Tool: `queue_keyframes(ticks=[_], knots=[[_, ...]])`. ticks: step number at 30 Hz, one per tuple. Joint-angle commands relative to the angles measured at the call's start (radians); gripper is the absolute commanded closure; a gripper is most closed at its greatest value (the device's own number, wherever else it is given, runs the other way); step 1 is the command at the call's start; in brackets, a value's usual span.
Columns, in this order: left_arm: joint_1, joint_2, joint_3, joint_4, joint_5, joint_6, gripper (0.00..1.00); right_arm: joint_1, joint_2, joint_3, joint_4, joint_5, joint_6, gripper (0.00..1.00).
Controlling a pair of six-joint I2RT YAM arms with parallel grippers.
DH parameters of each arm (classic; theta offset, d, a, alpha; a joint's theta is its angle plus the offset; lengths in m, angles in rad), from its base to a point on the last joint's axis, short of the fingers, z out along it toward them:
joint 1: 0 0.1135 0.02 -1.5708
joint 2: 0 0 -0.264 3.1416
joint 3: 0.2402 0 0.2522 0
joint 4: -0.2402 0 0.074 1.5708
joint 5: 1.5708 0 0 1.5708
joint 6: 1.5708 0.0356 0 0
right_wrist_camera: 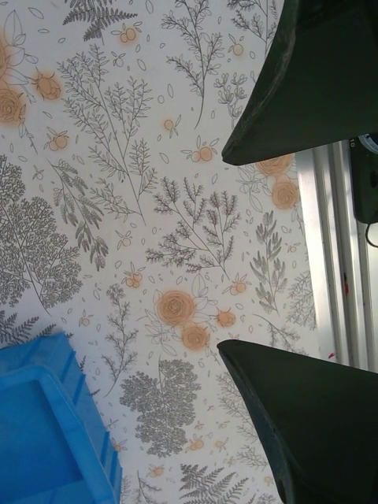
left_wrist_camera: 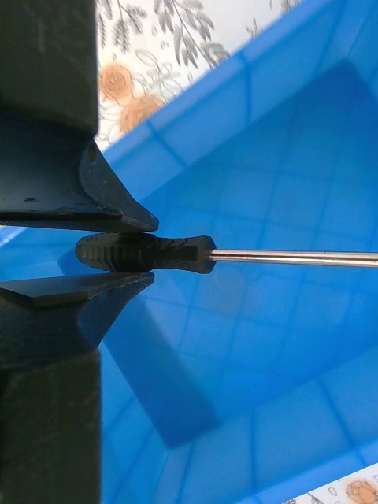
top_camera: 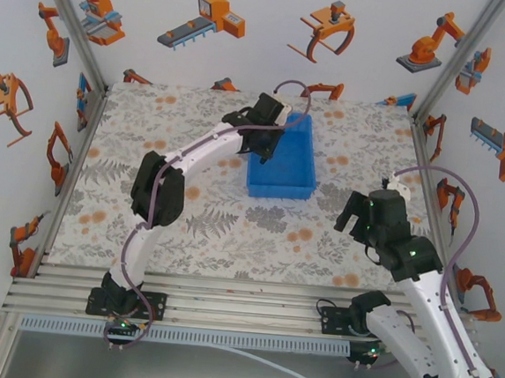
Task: Put the screwdriver in the bin
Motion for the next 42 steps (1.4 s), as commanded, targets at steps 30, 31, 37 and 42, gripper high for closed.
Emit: queue_keyframes(ticks=[30, 31, 37, 42], knots=[[-0.048, 0.203, 0.080, -0.064, 0.095, 0.009, 0.79, 0.009, -0.004, 0.032, -0.040, 0.022, -0.012, 0.16], [-0.050, 0.206, 0.079, -0.067, 0.095, 0.010, 0.79, 0.007, -0.005, 0.031, -0.037, 0.020, -0.012, 0.16], [-0.057, 0.210, 0.084, -0.072, 0.088, 0.016, 0.74, 0.006, 0.000, 0.031, -0.033, 0.016, -0.013, 0.16], [-0.058, 0.206, 0.103, -0.076, 0.080, 0.029, 0.66, 0.007, 0.000, 0.035, -0.035, 0.020, -0.018, 0.16]])
